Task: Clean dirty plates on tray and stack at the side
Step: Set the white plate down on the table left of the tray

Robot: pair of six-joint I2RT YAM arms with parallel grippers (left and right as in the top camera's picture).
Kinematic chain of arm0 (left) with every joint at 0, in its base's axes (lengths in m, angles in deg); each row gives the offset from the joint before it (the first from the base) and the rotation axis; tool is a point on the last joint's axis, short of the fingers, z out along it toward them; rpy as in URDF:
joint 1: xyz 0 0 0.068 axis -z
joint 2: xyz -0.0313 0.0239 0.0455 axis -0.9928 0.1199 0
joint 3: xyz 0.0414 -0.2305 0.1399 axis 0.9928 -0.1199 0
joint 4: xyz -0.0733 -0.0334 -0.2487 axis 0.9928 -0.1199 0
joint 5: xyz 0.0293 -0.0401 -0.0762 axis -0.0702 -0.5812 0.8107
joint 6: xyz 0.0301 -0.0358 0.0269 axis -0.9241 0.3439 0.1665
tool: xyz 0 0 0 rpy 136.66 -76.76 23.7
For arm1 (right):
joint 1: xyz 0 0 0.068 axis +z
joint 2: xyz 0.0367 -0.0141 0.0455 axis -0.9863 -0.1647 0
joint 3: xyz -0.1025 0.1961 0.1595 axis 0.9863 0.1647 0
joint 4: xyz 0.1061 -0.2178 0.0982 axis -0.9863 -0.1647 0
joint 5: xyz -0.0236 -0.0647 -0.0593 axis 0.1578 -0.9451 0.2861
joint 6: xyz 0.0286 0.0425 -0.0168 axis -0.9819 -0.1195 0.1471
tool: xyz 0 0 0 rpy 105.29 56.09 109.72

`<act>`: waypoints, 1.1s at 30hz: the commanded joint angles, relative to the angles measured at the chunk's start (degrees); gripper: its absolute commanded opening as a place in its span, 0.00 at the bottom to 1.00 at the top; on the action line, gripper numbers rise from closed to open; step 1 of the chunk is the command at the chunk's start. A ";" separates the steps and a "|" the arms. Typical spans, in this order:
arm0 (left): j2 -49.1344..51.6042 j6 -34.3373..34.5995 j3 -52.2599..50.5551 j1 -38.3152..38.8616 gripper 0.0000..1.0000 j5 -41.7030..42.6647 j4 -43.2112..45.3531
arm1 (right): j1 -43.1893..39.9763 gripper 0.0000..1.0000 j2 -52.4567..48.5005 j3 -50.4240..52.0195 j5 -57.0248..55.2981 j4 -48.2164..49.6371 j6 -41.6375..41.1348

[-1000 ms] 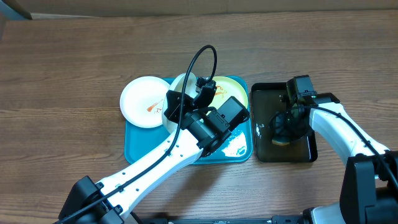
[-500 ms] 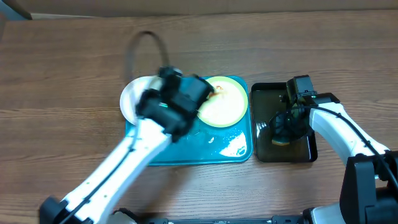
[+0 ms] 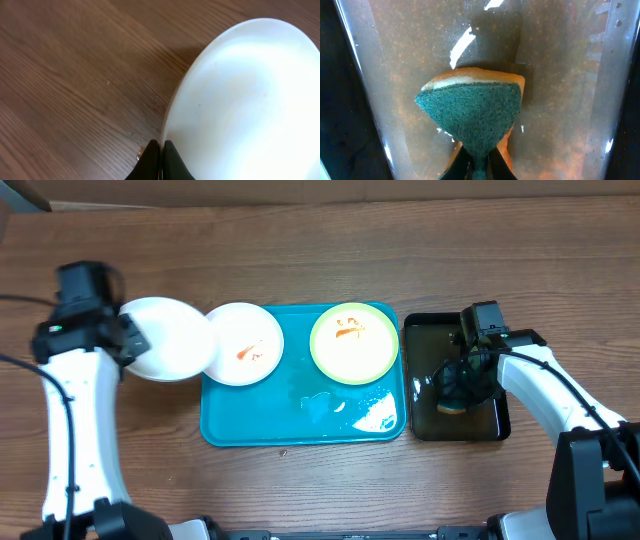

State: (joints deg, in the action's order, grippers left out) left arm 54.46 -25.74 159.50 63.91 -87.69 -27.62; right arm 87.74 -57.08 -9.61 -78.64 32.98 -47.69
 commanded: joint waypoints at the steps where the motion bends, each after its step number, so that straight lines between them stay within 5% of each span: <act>1: 4.09 1.18 0.68 -8.48 0.04 11.06 2.16 | -0.07 0.04 0.24 0.07 -0.52 0.15 -0.20; 16: 18.88 1.14 0.68 -22.25 0.04 13.64 4.79 | -0.07 0.04 0.24 0.07 -0.50 -0.02 -0.20; 21: 18.95 1.11 0.70 -22.51 0.19 14.05 4.92 | -0.07 0.04 0.24 0.07 -0.50 -0.04 -0.20; 22: 18.95 0.81 0.70 -22.51 0.26 14.58 4.85 | -0.07 0.04 0.24 0.07 -0.50 -0.04 -0.20; 23: 18.84 -0.37 0.74 -22.51 0.49 17.53 4.81 | -0.07 0.04 0.24 0.07 -0.50 -0.07 -0.22; 25: 18.69 -0.48 1.09 -22.51 0.58 23.17 4.68 | -0.07 0.04 0.24 0.07 -0.50 -0.04 -0.20; 28: 18.53 -4.11 2.49 -21.09 0.62 38.27 4.87 | -0.07 0.04 0.24 0.07 -0.50 -0.02 -0.22; 33: 18.53 -9.92 2.62 -14.95 0.63 41.90 7.02 | -0.07 0.04 0.24 0.07 -0.31 -0.04 -0.20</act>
State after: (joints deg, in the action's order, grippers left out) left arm 72.99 -29.82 160.60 44.61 -53.14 -21.19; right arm 87.74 -57.08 -9.57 -78.62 32.80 -47.69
